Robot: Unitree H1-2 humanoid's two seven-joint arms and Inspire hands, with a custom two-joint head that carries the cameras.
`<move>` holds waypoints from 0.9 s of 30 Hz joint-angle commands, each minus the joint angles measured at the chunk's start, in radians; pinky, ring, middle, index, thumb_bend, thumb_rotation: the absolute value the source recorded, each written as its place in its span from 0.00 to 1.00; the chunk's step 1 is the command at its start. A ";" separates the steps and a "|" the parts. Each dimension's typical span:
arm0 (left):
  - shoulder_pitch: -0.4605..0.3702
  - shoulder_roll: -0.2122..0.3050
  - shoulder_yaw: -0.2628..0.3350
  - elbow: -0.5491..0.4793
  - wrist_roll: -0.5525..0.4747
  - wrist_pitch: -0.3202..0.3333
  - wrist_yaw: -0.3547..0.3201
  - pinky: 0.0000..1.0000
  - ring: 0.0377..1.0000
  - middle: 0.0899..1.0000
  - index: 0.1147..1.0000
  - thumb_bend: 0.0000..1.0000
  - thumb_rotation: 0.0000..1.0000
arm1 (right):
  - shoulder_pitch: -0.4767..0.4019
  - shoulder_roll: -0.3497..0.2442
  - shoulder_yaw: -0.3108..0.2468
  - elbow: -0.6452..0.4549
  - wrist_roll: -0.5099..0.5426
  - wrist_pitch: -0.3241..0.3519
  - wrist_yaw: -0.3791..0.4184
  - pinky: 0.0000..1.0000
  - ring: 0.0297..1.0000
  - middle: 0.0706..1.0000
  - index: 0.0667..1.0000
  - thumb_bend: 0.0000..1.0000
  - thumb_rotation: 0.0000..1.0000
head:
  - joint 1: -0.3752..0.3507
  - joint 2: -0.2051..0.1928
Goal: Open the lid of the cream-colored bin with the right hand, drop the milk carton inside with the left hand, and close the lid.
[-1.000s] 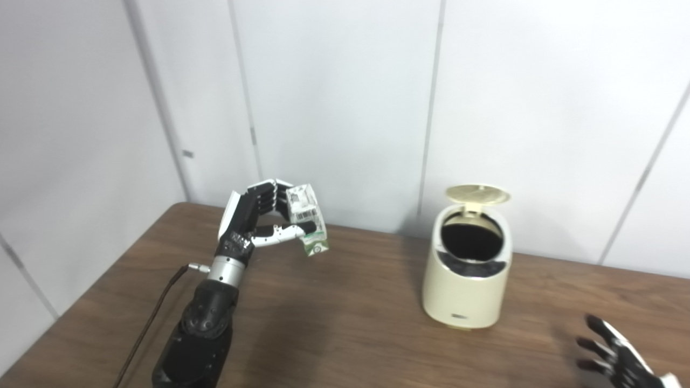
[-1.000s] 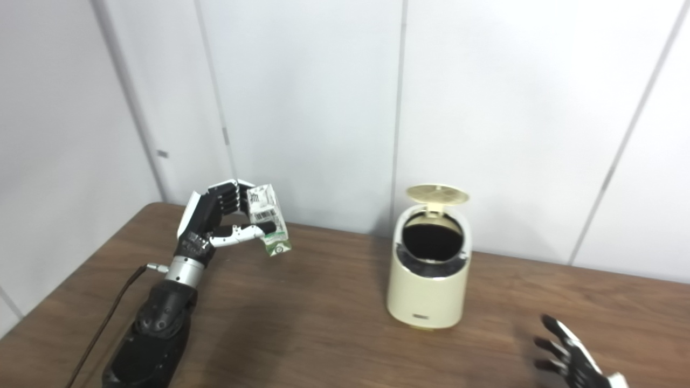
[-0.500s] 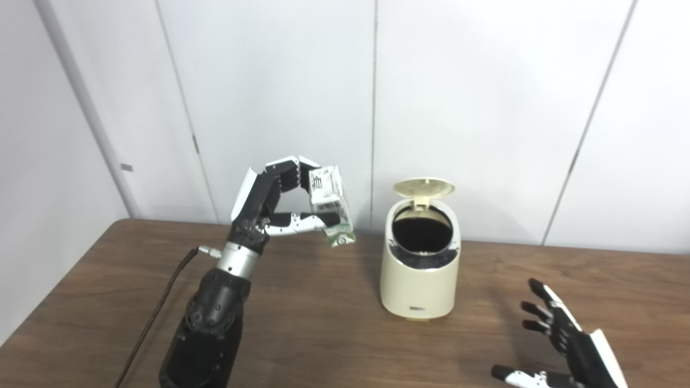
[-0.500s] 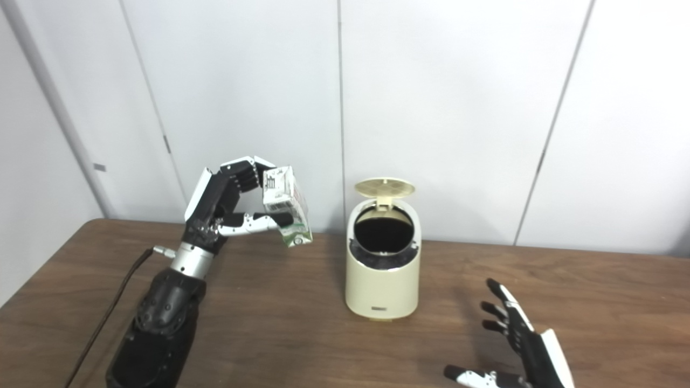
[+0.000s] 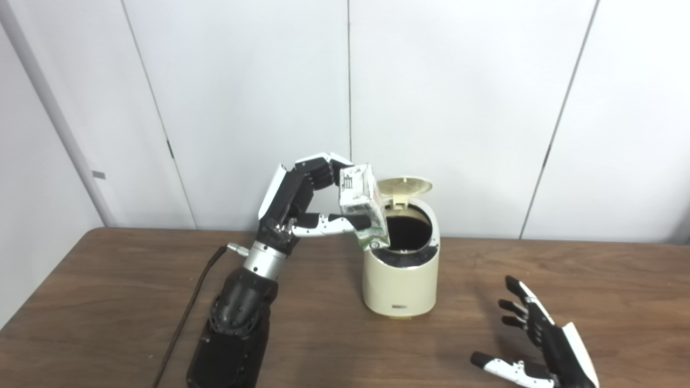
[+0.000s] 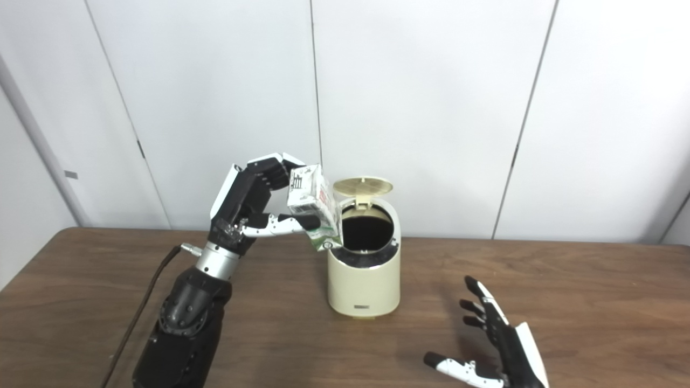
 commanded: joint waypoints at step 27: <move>-0.104 -0.087 0.068 0.111 -0.027 -0.032 -0.128 0.44 0.42 0.43 0.46 0.50 0.00 | -0.045 0.021 0.020 0.003 -0.024 -0.045 -0.049 0.75 0.82 0.93 0.91 0.78 0.31 | -0.034 0.004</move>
